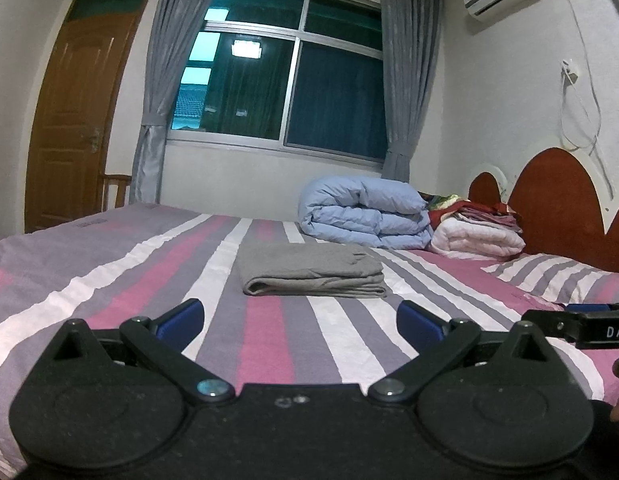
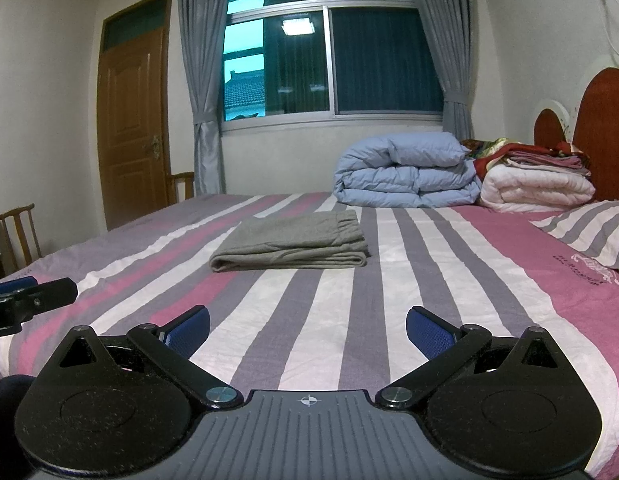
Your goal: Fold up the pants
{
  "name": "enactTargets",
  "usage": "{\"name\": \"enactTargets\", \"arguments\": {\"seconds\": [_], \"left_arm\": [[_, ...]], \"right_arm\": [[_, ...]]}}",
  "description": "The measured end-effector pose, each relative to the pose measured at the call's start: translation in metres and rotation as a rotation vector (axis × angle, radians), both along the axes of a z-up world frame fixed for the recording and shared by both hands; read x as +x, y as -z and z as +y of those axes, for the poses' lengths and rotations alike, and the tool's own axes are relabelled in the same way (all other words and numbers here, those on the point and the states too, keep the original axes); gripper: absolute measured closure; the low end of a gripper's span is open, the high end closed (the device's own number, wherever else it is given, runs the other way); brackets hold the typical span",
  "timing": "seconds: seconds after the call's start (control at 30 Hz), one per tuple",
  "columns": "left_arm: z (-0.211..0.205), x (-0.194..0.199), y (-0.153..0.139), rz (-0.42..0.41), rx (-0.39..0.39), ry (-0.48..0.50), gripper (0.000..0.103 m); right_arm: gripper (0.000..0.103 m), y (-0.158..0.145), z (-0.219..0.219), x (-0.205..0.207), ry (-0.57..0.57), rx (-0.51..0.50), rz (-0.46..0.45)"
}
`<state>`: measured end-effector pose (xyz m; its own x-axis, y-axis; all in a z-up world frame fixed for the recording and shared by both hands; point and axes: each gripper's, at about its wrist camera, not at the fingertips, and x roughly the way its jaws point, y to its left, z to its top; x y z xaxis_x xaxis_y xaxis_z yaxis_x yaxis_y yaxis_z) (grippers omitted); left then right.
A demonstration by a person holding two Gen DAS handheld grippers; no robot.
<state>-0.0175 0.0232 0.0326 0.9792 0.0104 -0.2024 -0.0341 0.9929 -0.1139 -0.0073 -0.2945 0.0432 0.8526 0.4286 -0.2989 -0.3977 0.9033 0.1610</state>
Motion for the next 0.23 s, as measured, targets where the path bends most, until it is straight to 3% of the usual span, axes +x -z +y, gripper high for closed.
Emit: {"name": "enactTargets", "arguments": {"seconds": [0.23], "left_arm": [[0.0012,0.0004,-0.0009,-0.011,0.002,0.025,0.010]], "right_arm": [[0.000,-0.0002,-0.0002,0.0000,-0.001,-0.001,0.001]]}}
